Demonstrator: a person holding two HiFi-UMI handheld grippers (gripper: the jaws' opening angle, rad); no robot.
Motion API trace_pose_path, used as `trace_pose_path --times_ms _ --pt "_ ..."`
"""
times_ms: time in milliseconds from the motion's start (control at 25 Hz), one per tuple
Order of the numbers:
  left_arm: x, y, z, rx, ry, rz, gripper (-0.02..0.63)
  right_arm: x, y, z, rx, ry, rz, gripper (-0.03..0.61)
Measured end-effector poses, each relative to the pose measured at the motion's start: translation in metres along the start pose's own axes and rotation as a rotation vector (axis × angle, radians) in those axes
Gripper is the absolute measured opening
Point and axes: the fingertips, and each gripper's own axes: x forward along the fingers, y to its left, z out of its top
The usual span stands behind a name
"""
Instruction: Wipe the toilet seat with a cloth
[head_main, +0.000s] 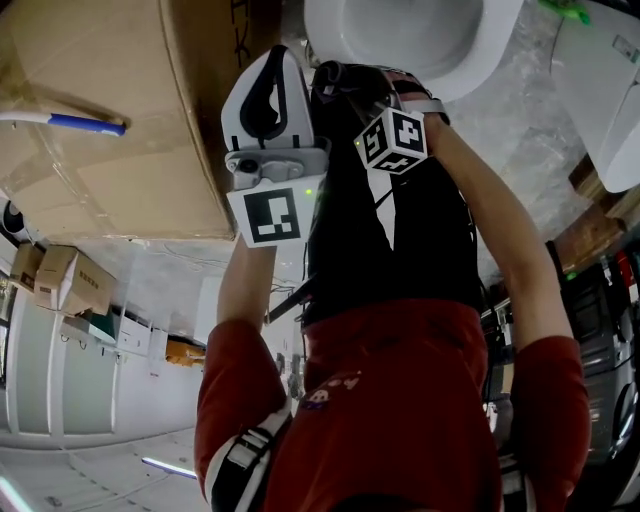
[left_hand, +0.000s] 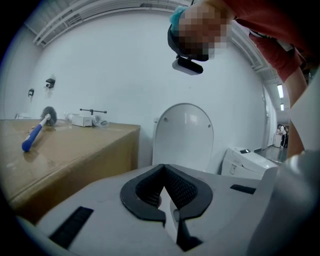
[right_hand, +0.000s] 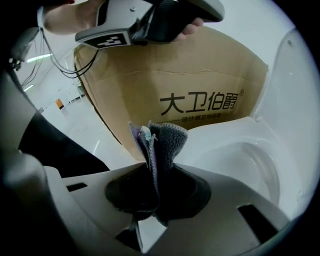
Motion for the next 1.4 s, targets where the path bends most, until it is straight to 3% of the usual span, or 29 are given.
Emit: trace_pose_path --times_ms 280,560,800,1080,1400 --pt "0.010 -0.035 -0.009 0.012 0.036 -0.061 0.014 -0.026 0.031 -0.044 0.011 0.031 0.005 0.083" --pt "0.024 -0.067 -0.017 0.025 0.074 -0.128 0.014 -0.052 0.016 -0.085 0.253 0.025 -0.056 0.083" --pt "0.037 -0.088 -0.020 0.041 0.098 -0.175 0.013 -0.076 -0.006 -0.121 0.338 0.042 -0.103 0.083" --pt "0.047 -0.106 -0.015 0.051 0.090 -0.212 0.014 -0.105 -0.047 -0.165 0.314 0.088 -0.183 0.083" --pt "0.053 -0.116 -0.015 0.047 0.101 -0.224 0.013 -0.118 -0.110 -0.187 0.236 0.141 -0.246 0.083"
